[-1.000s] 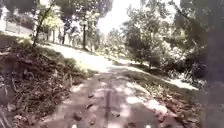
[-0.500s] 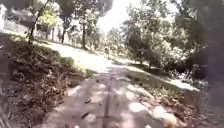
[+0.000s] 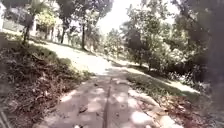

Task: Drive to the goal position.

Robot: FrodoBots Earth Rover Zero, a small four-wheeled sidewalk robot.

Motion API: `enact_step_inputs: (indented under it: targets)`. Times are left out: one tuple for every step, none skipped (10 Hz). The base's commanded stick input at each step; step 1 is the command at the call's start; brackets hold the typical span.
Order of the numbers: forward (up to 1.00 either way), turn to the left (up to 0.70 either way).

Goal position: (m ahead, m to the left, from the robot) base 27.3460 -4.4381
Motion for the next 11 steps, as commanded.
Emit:
enact_step_inputs:
  targets:
    - [0.45,0.00]
    - [0.45,0.00]
    - [0.45,0.00]
    - [0.45,0.00]
    - [0.45,0.00]
    - [0.45,0.00]
    - [0.45,0.00]
    - [0.45,0.00]
    - [0.45,0.00]
    - [0.45,0.00]
    - [0.45,0.00]
